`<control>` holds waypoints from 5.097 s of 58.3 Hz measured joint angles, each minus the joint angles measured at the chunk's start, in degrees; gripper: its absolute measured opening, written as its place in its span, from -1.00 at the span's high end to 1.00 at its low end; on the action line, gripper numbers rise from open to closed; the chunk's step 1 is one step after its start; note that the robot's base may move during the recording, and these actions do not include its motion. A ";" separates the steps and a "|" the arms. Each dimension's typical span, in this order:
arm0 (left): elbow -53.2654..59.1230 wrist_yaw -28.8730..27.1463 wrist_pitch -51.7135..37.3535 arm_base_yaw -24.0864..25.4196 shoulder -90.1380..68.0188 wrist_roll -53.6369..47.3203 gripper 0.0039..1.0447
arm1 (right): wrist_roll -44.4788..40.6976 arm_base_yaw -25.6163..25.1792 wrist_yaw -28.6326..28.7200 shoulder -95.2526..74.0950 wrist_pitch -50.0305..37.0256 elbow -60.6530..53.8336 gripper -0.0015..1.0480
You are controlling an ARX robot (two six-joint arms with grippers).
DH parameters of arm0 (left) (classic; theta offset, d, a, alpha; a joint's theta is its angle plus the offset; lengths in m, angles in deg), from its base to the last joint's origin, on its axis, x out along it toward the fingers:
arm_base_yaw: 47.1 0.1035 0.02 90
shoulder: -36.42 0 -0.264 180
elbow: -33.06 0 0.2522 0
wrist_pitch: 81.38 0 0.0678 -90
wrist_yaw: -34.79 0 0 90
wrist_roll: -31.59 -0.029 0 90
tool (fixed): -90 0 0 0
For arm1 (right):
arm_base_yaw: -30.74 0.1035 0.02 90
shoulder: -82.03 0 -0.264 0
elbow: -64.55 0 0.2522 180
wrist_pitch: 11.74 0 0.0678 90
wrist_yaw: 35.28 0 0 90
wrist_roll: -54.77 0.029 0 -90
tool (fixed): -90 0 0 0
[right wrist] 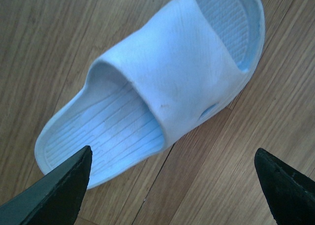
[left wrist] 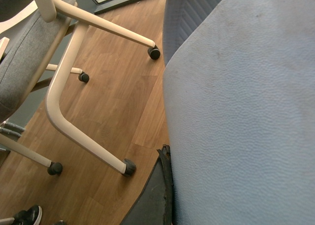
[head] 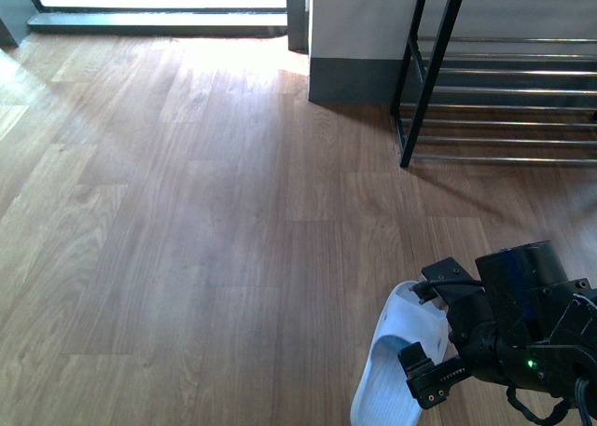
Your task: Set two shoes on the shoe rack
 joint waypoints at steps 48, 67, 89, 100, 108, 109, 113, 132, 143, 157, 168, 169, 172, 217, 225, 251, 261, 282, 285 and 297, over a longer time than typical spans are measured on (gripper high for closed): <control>0.00 0.02 0.00 0.00 0.00 0.00 0.96 | 1.16 -1.66 -2.89 -10.21 2.91 11.10 -0.82; 0.00 0.02 0.00 0.00 0.00 0.00 0.96 | -2.67 -2.01 -10.38 -14.21 -2.69 13.68 -0.31; 0.00 0.04 0.00 0.00 0.00 0.00 0.96 | -3.76 -0.87 -15.04 -14.21 -5.90 13.29 0.66; 0.00 0.02 0.00 0.00 0.00 0.00 0.96 | -4.24 -0.76 -18.95 -14.21 -8.15 12.57 0.97; 0.00 0.02 0.00 0.00 0.00 0.00 0.96 | -4.52 -0.66 -20.72 -13.60 -11.15 10.75 0.97; 0.00 0.02 0.00 0.00 0.00 0.00 0.96 | -4.61 -0.66 -20.76 -13.38 -11.37 10.43 0.97; 0.00 0.02 0.00 0.00 0.00 0.00 0.96 | -4.66 -0.63 -19.61 -8.76 -11.82 6.97 0.97; 0.00 0.04 0.00 0.00 0.00 0.00 0.96 | -7.87 -6.27 -5.57 29.53 -14.23 -14.67 0.97; 0.00 0.00 -0.02 0.00 0.00 0.00 0.96 | -8.85 -8.24 5.03 60.46 -3.78 -27.06 0.97; 0.00 0.02 0.00 0.00 0.00 0.00 0.96 | -4.46 -11.45 11.61 90.95 10.86 -34.16 0.97; 0.00 0.04 0.00 0.00 0.00 0.00 0.96 | -3.13 -11.54 12.11 98.01 11.37 -34.60 0.97; 0.00 0.07 0.00 0.00 0.00 0.00 0.96 | -2.99 -11.54 12.04 97.96 11.39 -34.64 0.97; 0.00 0.04 0.00 0.00 0.00 0.00 0.96 | -2.97 -11.61 12.02 97.72 11.56 -34.75 0.97; 0.02 -0.02 0.00 0.04 0.00 0.00 0.96 | -2.78 -11.76 12.04 97.83 11.67 -34.86 0.97; 0.02 0.09 0.00 -0.13 0.04 0.00 0.96 | -2.78 -11.80 11.93 97.85 11.67 -34.86 0.97; 0.09 0.13 0.00 -0.20 -0.04 0.00 0.96 | -2.78 -11.78 12.00 97.70 11.67 -34.99 0.97; 0.11 0.13 0.00 -0.20 -0.02 0.09 0.96 | -2.75 -11.78 12.00 97.70 11.67 -34.99 0.97; 0.09 0.09 0.00 -0.17 0.00 0.11 0.96 | 0.11 -11.65 14.93 96.32 6.19 -35.58 0.97; 0.09 0.07 0.00 -0.20 0.00 0.11 0.96 | 1.90 -10.05 13.94 94.57 3.30 -34.82 0.97; 0.09 0.09 0.00 -0.20 0.00 0.11 0.96 | 3.23 -1.42 7.65 78.29 -1.51 -24.30 0.97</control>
